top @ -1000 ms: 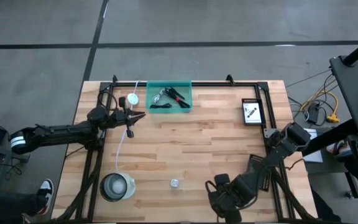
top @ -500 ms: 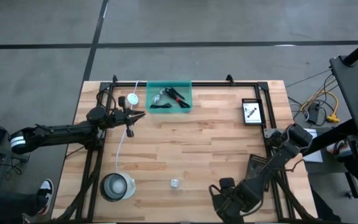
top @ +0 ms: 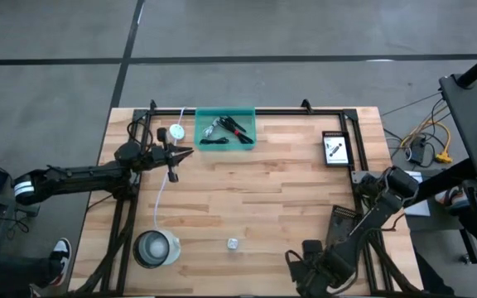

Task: Pick and place items into bin
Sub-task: Put the black charger adapter into the bottom black bin

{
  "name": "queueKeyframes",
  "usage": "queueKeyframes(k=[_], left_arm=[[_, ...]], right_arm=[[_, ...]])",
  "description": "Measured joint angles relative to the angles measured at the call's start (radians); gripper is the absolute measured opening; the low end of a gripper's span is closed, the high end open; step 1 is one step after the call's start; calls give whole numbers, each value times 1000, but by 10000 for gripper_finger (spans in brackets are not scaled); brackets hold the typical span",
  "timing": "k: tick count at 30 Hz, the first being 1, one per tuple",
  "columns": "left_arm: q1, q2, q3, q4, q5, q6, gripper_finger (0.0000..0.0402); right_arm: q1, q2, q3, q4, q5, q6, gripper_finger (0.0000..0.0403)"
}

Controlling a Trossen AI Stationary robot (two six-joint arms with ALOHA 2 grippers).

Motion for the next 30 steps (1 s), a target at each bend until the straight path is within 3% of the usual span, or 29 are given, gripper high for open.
queueKeyframes(k=[6,12,21,30], left_arm=[[0,0,0,0,0,-1,15],[0,0,0,0,0,-1,15],[0,11,0,0,0,-1,15],[0,14,0,1,0,0,15]], right_arm=[[35,0,-2,-158,0,114,273],[44,0,-3,-167,44,108,303],[46,0,-21,-158,112,116,300],[50,0,-66,-138,104,135,290]])
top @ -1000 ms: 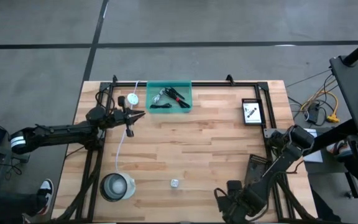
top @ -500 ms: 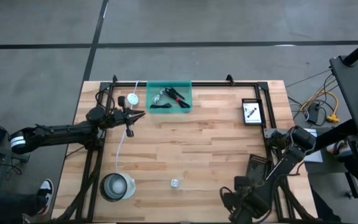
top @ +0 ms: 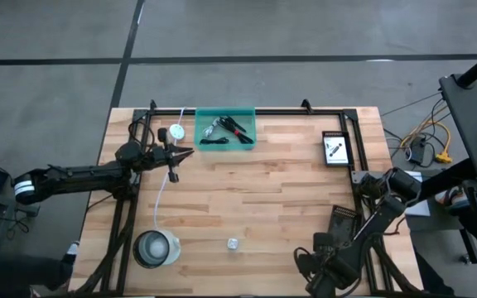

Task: Pick and place items into bin
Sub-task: Put the black charger adapter into the bottom black bin

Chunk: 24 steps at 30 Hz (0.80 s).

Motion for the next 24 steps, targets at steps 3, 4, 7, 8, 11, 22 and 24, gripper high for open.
queueKeyframes(k=[3,4,7,8,11,22,24], left_arm=[[0,0,0,1,0,0,15],[0,0,0,2,0,0,15],[0,0,0,2,0,0,15],[0,0,0,3,0,0,15],[0,0,0,2,0,0,15],[0,0,0,17,0,0,15],[0,0,0,23,0,0,15]], right_arm=[[8,0,-11,2,0,18,291],[12,0,-16,4,0,25,292],[26,0,-36,11,0,41,292],[29,0,-42,18,0,43,291],[38,0,-63,56,-2,40,289],[53,0,-109,75,-11,48,283],[61,0,-122,89,-19,50,281]])
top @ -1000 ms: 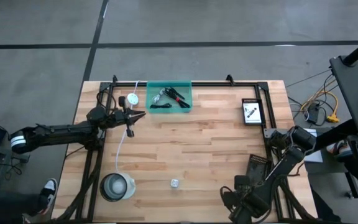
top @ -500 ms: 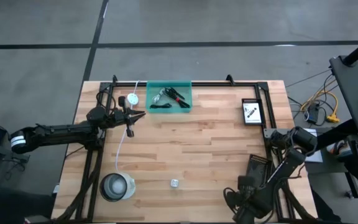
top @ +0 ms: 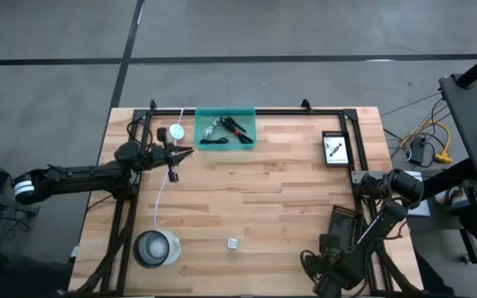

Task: Pick and place items into bin
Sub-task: Put the black charger adapter into the bottom black bin

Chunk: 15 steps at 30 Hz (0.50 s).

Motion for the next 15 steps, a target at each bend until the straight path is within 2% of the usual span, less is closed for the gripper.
queueKeyframes(k=[8,15], left_arm=[[0,1,2,1,0,0,15],[0,0,5,1,0,0,15]], right_arm=[[6,0,-40,48,-15,-1,258],[7,0,-43,49,-36,-4,208]])
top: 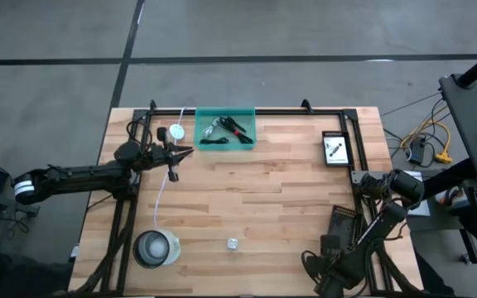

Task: Pick and place items into bin
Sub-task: Put the black charger adapter into the bottom black bin

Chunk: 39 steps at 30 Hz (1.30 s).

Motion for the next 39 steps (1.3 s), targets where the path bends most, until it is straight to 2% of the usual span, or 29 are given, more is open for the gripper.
queueKeyframes(k=[8,19,26,33,39], left_arm=[[0,7,0,0,0,0,15],[0,12,1,0,0,-3,15],[0,11,6,0,0,-24,15],[0,12,6,0,0,-24,15],[0,13,6,0,0,-24,15]], right_arm=[[0,0,-1,1,-30,0,136],[-1,-5,0,-17,-60,1,138],[-1,-64,-1,-73,-77,99,136],[1,-170,9,-111,33,135,136],[7,-243,9,-291,58,224,136]])
